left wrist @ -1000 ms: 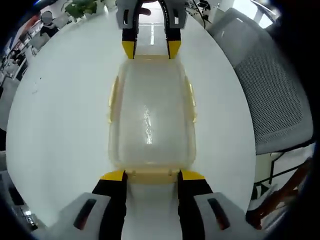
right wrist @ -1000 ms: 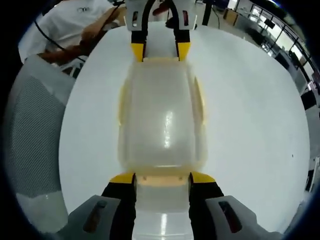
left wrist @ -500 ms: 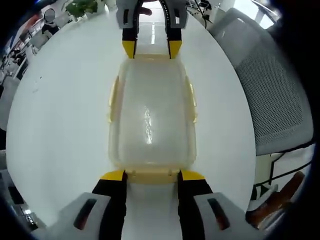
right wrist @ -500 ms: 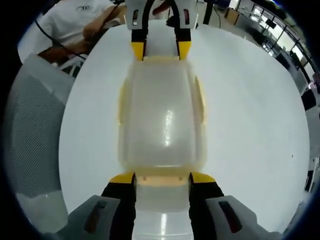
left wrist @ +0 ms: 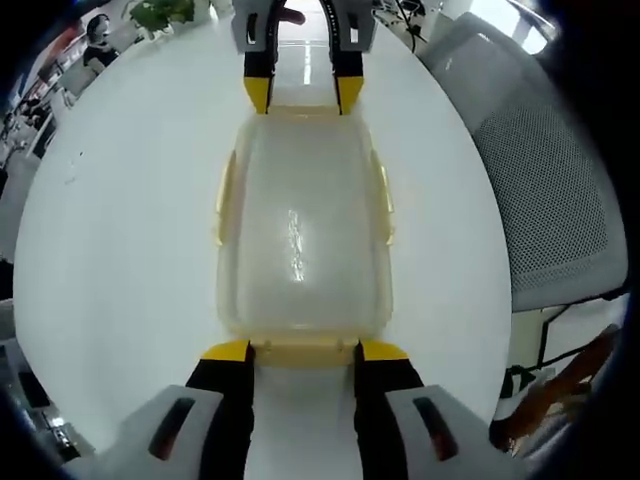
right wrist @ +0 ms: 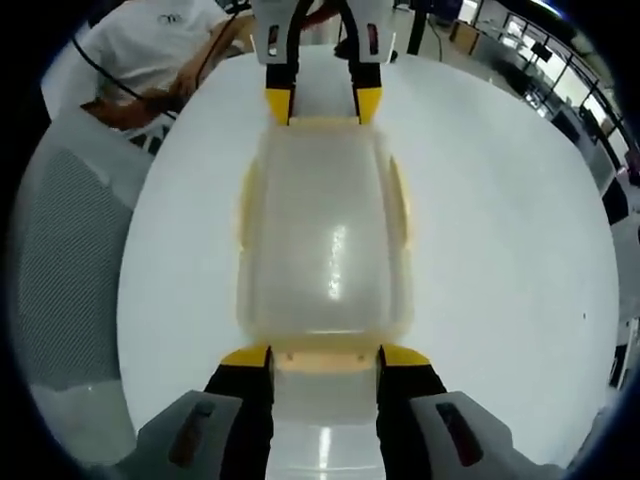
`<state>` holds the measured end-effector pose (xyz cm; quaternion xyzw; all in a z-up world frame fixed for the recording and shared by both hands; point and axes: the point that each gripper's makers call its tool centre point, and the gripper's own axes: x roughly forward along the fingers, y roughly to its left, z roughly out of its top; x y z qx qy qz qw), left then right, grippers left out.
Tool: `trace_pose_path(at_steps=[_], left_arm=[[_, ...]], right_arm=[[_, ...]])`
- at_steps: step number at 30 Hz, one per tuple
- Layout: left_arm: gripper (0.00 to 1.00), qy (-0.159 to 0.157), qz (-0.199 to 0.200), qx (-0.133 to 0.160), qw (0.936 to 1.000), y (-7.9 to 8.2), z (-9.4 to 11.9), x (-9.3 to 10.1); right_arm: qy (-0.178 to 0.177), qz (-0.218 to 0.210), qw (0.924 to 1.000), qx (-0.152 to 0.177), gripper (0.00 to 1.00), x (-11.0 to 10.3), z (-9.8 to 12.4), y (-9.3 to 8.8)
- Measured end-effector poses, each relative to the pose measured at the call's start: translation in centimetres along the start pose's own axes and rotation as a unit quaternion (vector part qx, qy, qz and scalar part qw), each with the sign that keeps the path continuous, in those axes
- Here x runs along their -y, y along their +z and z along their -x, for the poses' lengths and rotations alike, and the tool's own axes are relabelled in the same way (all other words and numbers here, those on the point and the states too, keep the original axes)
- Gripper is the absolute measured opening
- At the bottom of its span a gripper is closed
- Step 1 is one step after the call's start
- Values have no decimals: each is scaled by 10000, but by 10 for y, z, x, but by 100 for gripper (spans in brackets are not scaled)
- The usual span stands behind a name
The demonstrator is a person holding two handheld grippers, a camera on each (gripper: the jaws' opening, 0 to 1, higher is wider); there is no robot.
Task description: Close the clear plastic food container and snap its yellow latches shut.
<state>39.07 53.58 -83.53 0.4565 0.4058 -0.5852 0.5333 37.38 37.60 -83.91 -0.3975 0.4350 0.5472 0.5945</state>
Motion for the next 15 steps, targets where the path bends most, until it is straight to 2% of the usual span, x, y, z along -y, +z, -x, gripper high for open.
trace_pose_path(at_steps=[2, 4, 8, 15], left_arm=[[37, -10, 77, 108, 9999, 3, 0, 2], [37, 43, -21, 85, 10000, 5, 1, 6], [37, 98, 16, 69, 9999, 8, 5, 5], [37, -39, 47, 42, 10000, 9, 16, 14]], right_arm=[[-31, 63, 10000, -37, 39, 1, 1, -2], [-79, 158, 9998, -72, 39, 0, 2, -4], [-73, 86, 9999, -17, 39, -2, 7, -4], [-50, 100, 9999, -7, 39, -11, 20, 2]])
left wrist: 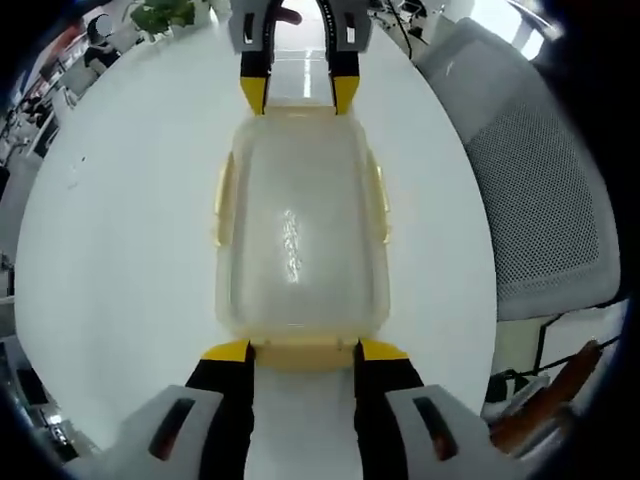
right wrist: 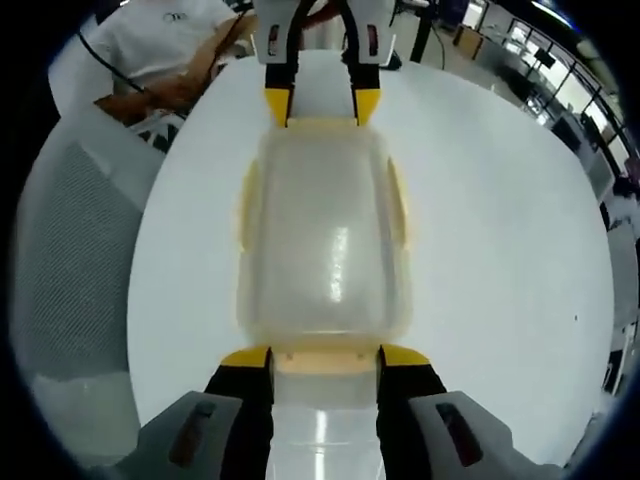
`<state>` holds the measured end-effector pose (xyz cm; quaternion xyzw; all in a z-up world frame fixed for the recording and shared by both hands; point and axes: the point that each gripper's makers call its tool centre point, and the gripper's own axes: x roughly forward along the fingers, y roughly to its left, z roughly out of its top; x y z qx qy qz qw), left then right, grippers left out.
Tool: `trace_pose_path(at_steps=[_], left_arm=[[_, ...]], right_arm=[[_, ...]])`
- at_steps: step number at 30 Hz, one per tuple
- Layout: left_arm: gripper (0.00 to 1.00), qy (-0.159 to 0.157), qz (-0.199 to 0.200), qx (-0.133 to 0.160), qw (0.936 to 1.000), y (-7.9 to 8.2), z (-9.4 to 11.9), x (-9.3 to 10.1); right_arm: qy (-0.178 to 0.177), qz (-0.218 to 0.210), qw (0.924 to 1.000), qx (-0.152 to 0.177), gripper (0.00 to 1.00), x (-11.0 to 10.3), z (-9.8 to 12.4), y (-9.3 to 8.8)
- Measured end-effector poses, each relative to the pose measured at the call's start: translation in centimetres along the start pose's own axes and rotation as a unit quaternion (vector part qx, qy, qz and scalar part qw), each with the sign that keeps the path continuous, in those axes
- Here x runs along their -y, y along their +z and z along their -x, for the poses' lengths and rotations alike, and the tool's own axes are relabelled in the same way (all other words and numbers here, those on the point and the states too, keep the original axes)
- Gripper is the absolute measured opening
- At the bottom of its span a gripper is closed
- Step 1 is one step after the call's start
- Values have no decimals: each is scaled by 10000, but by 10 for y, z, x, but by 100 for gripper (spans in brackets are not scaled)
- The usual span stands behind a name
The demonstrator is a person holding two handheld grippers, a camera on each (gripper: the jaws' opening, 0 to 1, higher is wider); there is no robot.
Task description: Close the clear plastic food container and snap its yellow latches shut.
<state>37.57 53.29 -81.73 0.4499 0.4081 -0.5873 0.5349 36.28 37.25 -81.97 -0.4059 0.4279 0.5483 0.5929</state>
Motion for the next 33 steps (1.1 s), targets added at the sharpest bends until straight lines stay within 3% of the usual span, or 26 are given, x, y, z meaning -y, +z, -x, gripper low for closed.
trace_pose_path(at_steps=[9, 19, 33], left_arm=[[37, 17, 21, 136, 9999, 4, 14, 8], [37, 52, 84, 204, 9997, 9, 25, 4], [37, 102, 24, 346, 9993, 20, 35, -5]], right_arm=[[61, -26, 10000, 24, 38, -7, 15, 5], [132, -121, 9996, 209, 38, -7, 30, 8], [80, -161, 9996, 207, 38, 1, 42, 4]])
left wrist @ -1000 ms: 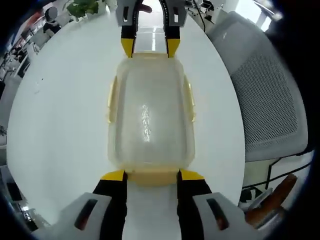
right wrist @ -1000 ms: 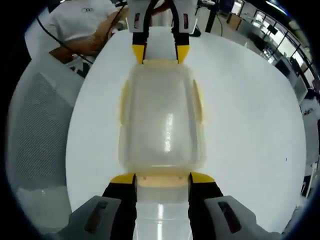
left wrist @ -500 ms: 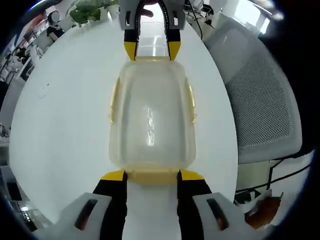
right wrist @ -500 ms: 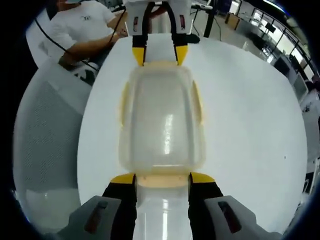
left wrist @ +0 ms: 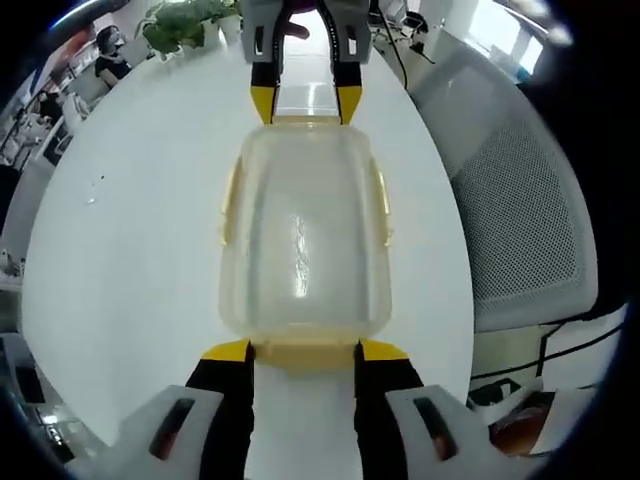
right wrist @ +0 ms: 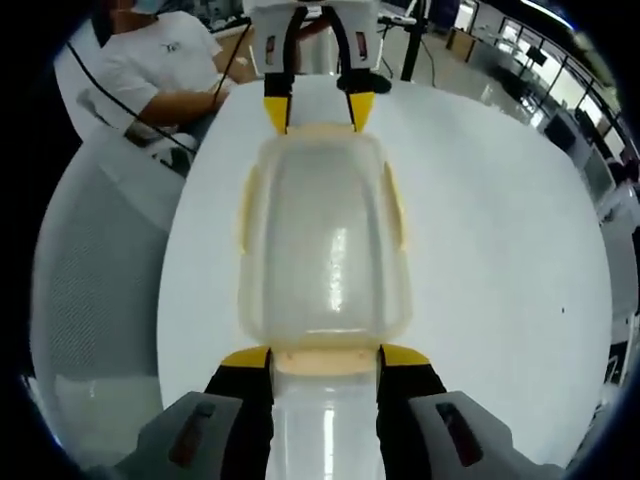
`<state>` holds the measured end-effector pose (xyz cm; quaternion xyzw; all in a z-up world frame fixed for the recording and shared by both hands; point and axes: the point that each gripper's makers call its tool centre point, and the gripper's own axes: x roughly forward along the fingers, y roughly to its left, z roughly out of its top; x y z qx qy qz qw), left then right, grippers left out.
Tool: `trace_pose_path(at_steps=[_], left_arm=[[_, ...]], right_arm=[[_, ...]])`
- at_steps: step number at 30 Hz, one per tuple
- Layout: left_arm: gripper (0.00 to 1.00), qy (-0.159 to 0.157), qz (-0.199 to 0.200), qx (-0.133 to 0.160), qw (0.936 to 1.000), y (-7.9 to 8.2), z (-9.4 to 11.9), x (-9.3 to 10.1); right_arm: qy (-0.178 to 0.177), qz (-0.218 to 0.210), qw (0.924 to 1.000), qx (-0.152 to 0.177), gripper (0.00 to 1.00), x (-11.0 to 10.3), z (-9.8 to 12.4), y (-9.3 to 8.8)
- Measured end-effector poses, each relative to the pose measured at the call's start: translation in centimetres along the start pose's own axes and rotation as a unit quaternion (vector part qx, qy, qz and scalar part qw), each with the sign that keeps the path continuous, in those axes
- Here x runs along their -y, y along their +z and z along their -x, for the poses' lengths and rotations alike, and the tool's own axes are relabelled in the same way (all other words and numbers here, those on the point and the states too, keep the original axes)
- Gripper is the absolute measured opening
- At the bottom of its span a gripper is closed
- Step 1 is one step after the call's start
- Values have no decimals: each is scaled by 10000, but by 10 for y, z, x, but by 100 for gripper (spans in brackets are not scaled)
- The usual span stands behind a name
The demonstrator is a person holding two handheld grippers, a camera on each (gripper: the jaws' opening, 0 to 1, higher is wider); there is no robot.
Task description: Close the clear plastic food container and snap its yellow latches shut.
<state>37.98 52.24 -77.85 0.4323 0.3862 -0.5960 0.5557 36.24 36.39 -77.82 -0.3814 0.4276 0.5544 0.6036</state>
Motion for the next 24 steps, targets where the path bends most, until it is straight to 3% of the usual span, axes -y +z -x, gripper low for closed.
trace_pose_path(at_steps=[24], left_arm=[[37, -35, -106, 43, 9999, 9, 20, -12]], right_arm=[[-20, -95, 9999, 83, 38, 7, 19, 6]])
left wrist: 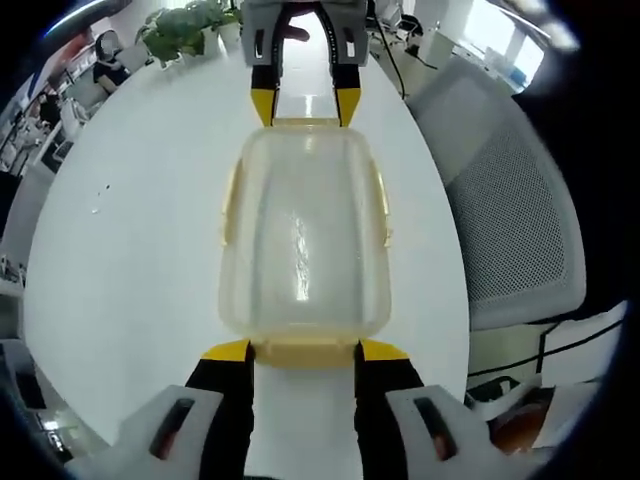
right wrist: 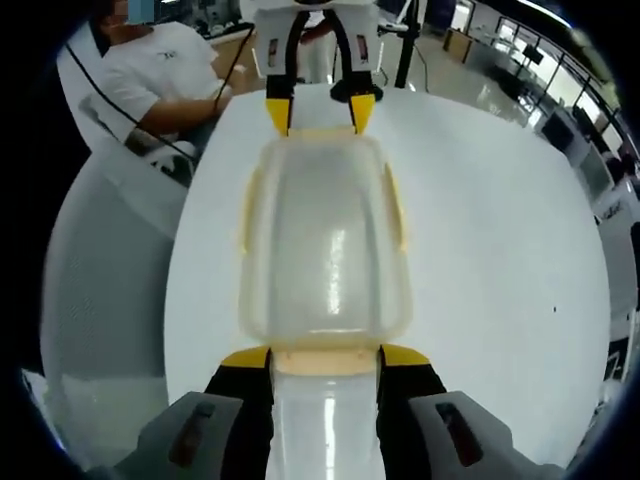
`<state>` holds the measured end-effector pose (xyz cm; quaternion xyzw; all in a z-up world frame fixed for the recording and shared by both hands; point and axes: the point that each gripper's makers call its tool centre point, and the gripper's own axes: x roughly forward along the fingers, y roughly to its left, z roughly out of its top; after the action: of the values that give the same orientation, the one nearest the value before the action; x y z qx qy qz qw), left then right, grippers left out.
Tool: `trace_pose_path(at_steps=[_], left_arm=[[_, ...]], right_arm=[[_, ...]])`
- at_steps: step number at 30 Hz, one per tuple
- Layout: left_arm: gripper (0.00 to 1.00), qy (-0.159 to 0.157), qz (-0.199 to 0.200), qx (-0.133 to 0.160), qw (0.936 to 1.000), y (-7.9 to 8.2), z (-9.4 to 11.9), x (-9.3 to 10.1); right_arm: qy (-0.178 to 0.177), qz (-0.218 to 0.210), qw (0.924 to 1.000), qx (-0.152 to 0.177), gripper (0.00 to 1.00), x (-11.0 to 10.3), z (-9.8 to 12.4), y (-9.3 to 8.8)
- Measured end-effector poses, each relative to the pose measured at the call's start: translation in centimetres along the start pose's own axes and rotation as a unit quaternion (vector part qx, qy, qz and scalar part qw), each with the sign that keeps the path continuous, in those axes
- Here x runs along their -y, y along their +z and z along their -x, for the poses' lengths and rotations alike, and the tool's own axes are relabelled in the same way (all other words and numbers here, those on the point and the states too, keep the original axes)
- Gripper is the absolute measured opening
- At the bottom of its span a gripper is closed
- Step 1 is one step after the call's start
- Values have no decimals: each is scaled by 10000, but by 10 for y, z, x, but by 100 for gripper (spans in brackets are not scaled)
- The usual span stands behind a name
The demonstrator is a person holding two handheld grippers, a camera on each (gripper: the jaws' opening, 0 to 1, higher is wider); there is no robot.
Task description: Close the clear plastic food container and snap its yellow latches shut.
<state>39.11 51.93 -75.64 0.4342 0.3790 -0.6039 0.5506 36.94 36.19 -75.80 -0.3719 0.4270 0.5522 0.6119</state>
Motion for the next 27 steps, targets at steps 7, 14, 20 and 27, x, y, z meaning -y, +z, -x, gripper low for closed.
trace_pose_path(at_steps=[7, 14, 20, 27], left_arm=[[38, 35, 36, 29, 10000, 1, 3, -1], [38, 4, 50, -14, 10000, 0, 1, 1], [38, 59, 38, 21, 10000, 3, 1, -2], [38, 74, 15, 49, 10000, 7, 1, -3]], right_arm=[[-68, 65, 10000, -26, 39, 3, 5, 2], [-76, 85, 9999, -82, 39, 1, 4, 2], [-126, 67, 9999, -95, 39, 4, 6, -1], [-120, 69, 9998, -105, 39, 5, 7, -5]])
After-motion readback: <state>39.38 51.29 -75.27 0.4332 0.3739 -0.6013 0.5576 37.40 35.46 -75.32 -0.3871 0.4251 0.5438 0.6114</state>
